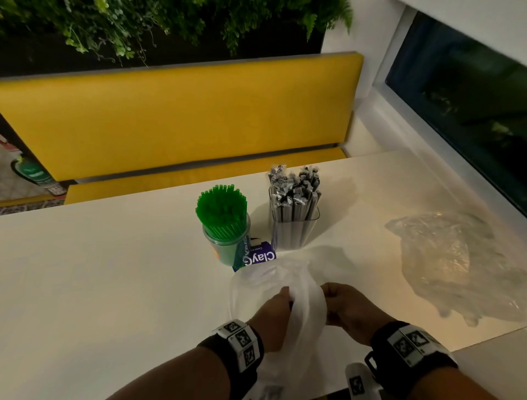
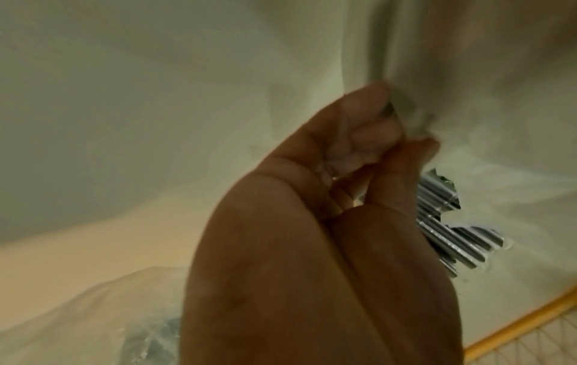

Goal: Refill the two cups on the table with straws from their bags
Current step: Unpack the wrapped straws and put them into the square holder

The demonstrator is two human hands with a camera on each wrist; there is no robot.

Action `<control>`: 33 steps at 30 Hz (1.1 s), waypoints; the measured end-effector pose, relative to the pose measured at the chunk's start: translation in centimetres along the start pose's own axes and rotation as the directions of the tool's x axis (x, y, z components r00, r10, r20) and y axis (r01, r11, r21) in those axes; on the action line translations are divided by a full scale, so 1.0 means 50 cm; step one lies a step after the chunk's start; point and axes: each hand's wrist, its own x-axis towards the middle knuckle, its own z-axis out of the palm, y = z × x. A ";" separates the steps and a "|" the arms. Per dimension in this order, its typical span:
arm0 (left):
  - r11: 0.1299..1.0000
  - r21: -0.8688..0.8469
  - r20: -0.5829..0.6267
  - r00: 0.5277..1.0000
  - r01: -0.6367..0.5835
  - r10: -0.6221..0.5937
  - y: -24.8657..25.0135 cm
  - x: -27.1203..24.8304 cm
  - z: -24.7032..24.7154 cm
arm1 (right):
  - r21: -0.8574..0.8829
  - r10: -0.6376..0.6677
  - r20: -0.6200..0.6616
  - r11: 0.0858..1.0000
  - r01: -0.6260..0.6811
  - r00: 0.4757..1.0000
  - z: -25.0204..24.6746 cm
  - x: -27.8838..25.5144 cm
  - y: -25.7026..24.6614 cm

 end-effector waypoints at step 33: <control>0.536 0.071 -0.123 0.525 -0.842 0.842 0.312 -0.272 -0.055 | -0.755 -0.120 -0.306 0.635 -0.164 0.945 0.001 0.037 0.037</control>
